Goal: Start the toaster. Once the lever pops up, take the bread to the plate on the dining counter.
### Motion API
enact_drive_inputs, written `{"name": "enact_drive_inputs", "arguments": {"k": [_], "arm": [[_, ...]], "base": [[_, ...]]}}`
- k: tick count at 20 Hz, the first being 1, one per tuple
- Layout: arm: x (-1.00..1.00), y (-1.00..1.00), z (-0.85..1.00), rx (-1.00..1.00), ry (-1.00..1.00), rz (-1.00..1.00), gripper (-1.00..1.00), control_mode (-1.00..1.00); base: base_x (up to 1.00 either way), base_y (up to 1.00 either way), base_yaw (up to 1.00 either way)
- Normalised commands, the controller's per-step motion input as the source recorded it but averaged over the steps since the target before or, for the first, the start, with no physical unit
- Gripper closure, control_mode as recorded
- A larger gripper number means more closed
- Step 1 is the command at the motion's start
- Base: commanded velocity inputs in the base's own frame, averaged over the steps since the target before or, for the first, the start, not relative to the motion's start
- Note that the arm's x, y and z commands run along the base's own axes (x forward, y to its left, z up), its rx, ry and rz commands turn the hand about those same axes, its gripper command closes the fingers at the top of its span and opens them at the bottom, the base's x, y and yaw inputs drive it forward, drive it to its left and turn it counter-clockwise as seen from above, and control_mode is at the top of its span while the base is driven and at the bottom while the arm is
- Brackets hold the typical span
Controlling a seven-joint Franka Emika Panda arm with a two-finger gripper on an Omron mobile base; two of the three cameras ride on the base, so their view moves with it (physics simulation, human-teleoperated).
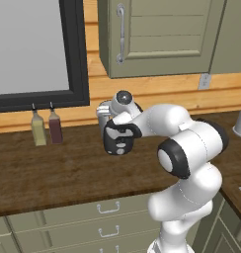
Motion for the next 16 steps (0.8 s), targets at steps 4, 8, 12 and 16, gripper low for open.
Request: {"name": "enact_drive_inputs", "arguments": {"k": [4, 8, 12, 16], "arm": [[0.00, 0.00, 0.00, 0.00, 0.00, 0.00, -1.00, -1.00], [0.00, 0.00, 0.00, 0.00, 0.00, 0.00, -1.00, -1.00], [0.00, 0.00, 0.00, 0.00, 0.00, 0.00, -1.00, -1.00], [0.00, 0.00, 0.00, 0.00, 0.00, 0.00, -1.00, -1.00]], "base": [[0.00, 0.00, 0.00], [0.00, 0.00, 0.00], [0.00, 0.00, 0.00], [0.00, 0.00, 0.00]]}}
